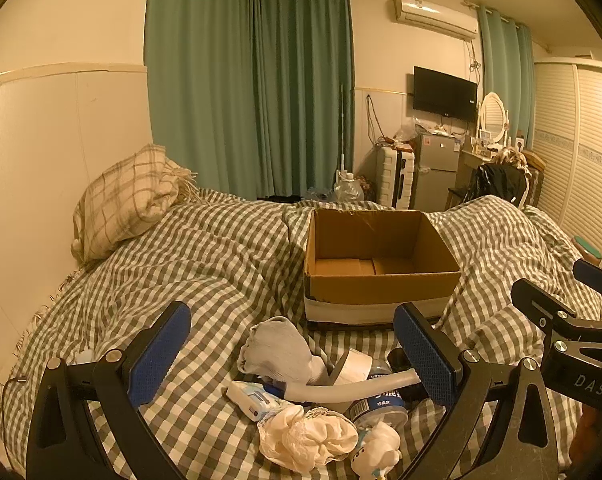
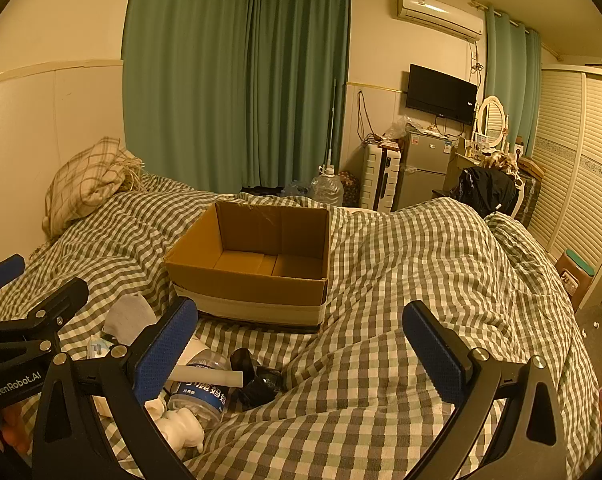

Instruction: Organize objects

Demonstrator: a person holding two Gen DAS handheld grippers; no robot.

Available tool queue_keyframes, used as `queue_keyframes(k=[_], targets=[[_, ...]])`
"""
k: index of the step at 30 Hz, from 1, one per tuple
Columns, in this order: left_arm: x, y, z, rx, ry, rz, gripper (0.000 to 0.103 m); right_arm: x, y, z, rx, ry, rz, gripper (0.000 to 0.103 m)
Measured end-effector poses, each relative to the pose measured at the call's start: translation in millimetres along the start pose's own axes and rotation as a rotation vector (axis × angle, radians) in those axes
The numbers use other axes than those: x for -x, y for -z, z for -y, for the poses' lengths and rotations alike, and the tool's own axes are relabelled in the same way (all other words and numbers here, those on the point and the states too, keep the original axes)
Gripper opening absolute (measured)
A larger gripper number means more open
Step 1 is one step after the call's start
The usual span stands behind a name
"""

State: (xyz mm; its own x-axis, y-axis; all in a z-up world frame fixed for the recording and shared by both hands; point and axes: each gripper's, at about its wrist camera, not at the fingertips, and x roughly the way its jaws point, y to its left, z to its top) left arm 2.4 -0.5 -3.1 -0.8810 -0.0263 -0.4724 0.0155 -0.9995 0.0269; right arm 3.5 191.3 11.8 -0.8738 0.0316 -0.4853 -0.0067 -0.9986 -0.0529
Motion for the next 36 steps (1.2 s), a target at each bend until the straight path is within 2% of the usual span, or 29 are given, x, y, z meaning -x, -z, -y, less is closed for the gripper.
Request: queue_keyframes(k=[36], targets=[[2,9,10,-0.005,0.021,-0.014,0.103,0,-1,-1,0.002,0.001,-0.001,0.103]])
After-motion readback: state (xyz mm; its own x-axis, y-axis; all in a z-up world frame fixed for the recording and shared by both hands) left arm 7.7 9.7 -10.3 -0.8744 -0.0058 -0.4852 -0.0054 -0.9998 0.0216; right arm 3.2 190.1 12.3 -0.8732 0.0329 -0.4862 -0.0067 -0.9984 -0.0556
